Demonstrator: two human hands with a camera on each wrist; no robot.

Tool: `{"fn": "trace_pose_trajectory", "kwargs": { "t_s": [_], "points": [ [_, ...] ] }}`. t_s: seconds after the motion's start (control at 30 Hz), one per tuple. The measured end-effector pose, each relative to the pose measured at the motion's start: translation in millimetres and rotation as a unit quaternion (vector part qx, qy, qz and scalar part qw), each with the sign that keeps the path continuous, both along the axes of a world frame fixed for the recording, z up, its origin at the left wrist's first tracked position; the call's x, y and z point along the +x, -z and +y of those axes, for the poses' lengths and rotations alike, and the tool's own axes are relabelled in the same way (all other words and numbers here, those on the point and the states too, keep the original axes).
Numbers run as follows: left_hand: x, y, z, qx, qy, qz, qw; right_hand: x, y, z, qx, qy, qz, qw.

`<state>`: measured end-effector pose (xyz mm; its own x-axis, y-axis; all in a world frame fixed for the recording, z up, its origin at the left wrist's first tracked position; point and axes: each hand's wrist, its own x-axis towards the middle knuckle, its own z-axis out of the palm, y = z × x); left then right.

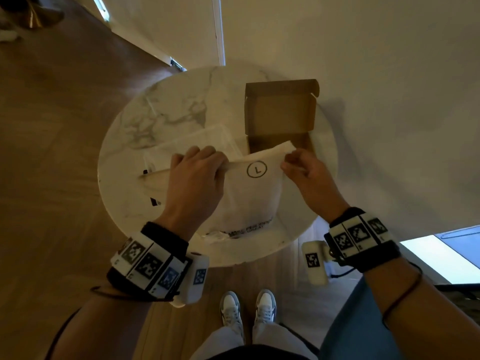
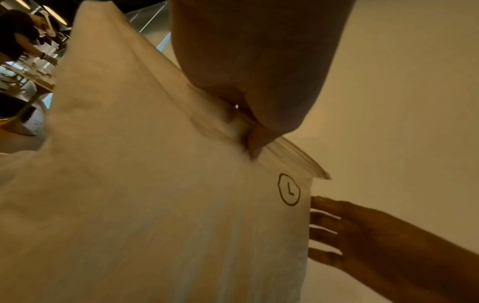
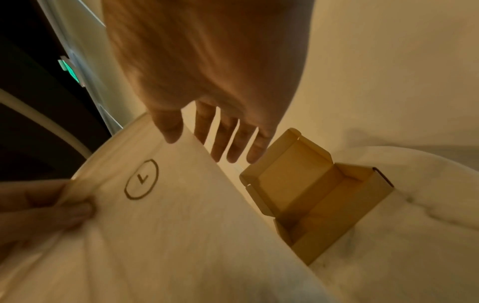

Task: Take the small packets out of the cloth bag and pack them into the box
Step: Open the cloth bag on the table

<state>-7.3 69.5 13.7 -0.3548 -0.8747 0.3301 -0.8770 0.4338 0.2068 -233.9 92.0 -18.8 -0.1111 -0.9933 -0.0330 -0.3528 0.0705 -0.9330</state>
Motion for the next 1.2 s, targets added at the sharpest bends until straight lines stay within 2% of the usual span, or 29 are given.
{"fn": "trace_pose_trajectory", "kwargs": {
  "t_s": [0.1, 0.23, 0.4, 0.47, 0.63, 0.83, 1.03, 1.2],
  "points": [
    [4.2, 13.0, -2.0, 0.024, 0.008, -0.023, 0.999, 2.5, 9.9, -4.6, -0.032, -0.016, 0.013, 0.999],
    [5.0, 11.9, -2.9, 0.031, 0.008, -0.023, 0.999, 4.7, 12.6, -6.5, -0.057, -0.019, 0.012, 0.998],
    [-32.8, -3.8, 0.3, 0.044, 0.1, 0.029, 0.994, 13.4, 5.7, -9.0, -0.091, -0.037, 0.037, 0.995],
    [-48.8, -3.4, -0.8, 0.032, 0.113, 0.029, 0.993, 15.2, 4.6, -9.5, -0.09, -0.052, 0.052, 0.993],
    [-63.6, -0.9, -8.5, 0.024, 0.097, 0.066, 0.993, 13.8, 5.0, -9.7, -0.079, -0.045, 0.066, 0.994],
    [-61.6, -1.5, -12.1, 0.024, 0.097, 0.079, 0.992, 14.9, 5.5, -10.0, -0.144, -0.029, 0.088, 0.985],
    [-50.3, -1.3, -5.7, 0.021, 0.074, 0.037, 0.996, 16.8, 8.6, -12.5, -0.19, -0.041, 0.093, 0.977],
    [-19.7, -1.9, -0.7, 0.052, 0.044, -0.011, 0.998, 8.1, 11.2, -14.9, -0.159, 0.019, 0.051, 0.986]
  ]
}}
